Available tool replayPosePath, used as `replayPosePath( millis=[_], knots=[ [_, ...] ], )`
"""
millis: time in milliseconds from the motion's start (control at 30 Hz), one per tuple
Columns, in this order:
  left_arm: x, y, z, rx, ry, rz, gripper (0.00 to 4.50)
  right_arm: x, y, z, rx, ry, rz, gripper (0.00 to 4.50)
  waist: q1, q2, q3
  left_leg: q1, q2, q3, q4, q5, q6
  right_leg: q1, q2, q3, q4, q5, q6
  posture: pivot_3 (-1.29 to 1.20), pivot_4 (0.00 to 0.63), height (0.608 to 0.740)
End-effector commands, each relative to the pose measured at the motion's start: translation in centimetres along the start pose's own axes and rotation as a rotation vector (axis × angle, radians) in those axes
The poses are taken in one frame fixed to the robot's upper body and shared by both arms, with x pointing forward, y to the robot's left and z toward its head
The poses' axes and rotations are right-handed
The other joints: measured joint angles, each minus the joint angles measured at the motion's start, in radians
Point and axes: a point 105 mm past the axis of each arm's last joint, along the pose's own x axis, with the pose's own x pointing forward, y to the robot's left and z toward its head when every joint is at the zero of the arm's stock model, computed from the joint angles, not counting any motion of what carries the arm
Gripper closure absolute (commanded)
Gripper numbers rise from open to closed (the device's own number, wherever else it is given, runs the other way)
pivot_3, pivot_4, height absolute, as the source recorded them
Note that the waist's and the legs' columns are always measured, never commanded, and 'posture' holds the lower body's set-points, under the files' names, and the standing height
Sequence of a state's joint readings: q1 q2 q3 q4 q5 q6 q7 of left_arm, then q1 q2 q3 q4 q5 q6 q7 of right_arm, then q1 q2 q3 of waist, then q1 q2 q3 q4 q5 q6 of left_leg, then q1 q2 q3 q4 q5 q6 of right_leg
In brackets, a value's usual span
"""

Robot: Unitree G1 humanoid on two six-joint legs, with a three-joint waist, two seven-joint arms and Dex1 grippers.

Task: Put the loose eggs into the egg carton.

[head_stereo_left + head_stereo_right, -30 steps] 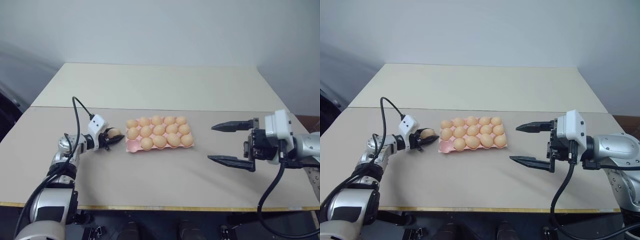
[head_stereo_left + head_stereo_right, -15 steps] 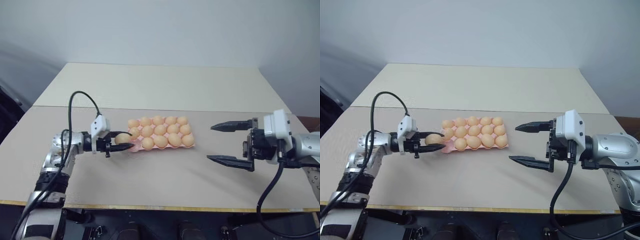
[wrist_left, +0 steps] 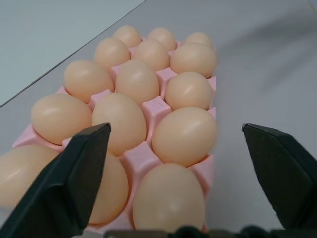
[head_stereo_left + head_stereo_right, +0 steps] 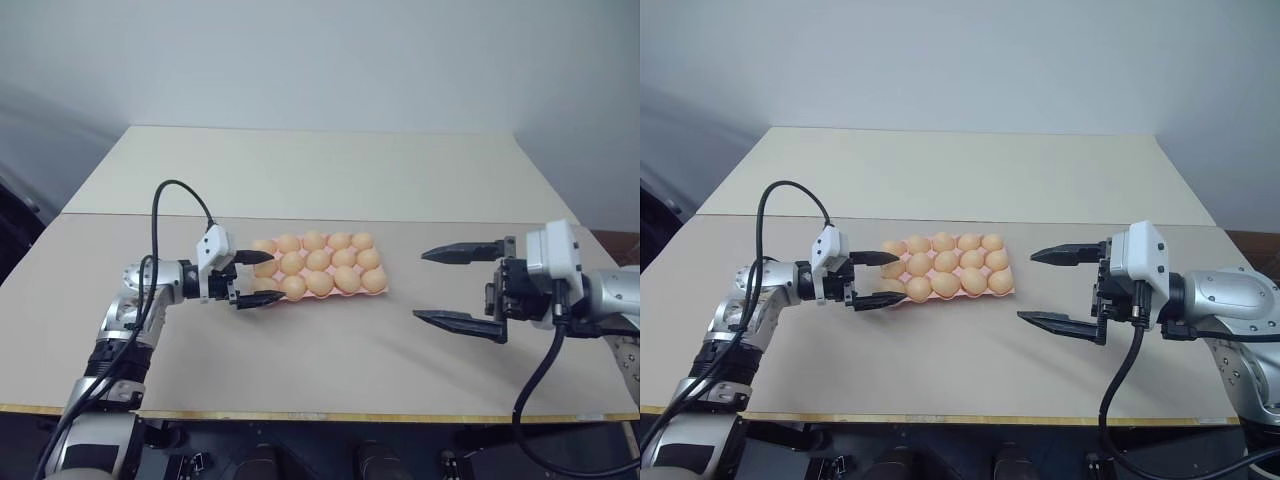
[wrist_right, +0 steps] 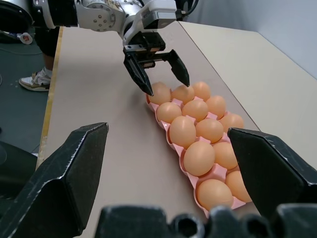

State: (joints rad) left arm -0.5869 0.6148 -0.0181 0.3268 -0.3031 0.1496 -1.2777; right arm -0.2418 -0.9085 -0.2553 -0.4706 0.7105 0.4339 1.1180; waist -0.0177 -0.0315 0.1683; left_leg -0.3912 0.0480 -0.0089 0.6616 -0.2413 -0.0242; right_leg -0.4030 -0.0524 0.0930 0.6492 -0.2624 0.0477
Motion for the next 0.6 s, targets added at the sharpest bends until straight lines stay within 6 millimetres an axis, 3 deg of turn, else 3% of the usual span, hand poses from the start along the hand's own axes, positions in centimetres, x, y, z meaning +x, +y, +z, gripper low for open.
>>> replayPosePath(
  millis=[33,100,233,367,500,600],
  knots=[
    [-2.1,0.4,2.2,0.071,-0.034,0.035,0.03,-0.1,0.1,1.0,-0.045,-0.030,-0.006,0.00,-0.002,0.000,0.000,0.000,0.000,0.000,0.000,0.000,0.000,0.000,0.000,0.000,0.000,0.000,0.000,0.00,0.150,0.740],
    [-3.0,0.4,2.6,0.075,-0.040,0.054,0.03,-0.1,0.1,0.9,-0.044,-0.031,-0.006,0.00,-0.003,0.000,0.000,0.000,0.000,0.000,0.000,0.000,0.000,0.000,0.000,0.000,0.000,0.000,0.000,0.00,0.150,0.740],
    [-6.8,0.2,3.5,0.076,-0.025,0.118,0.03,0.0,-0.1,0.8,-0.042,-0.035,0.001,0.00,-0.011,0.000,0.000,0.000,0.001,0.000,0.000,0.000,0.000,0.000,0.000,0.000,0.000,0.000,0.000,0.00,0.150,0.740],
    [-10.9,-1.5,4.1,0.060,0.042,0.143,0.03,-0.1,-0.2,0.5,-0.038,-0.036,0.002,0.00,-0.021,0.000,0.000,0.000,0.001,0.000,0.000,0.000,0.000,0.000,0.000,0.000,0.000,0.000,0.000,0.00,0.150,0.740],
    [-13.3,-3.2,4.9,0.052,0.082,0.189,0.03,-0.2,-0.4,-0.2,-0.023,-0.028,0.010,0.00,-0.022,0.000,0.000,0.001,0.001,0.000,0.000,0.000,0.000,0.000,0.000,0.000,0.000,0.000,0.000,0.00,0.150,0.740],
    [-13.9,-4.9,5.5,0.040,0.078,0.226,0.03,-0.3,-0.8,-0.7,-0.016,-0.019,0.010,0.00,-0.022,0.000,0.000,0.001,0.001,0.000,0.000,0.000,0.000,0.000,0.000,0.000,0.000,0.000,0.000,0.00,0.150,0.740]
  ],
)
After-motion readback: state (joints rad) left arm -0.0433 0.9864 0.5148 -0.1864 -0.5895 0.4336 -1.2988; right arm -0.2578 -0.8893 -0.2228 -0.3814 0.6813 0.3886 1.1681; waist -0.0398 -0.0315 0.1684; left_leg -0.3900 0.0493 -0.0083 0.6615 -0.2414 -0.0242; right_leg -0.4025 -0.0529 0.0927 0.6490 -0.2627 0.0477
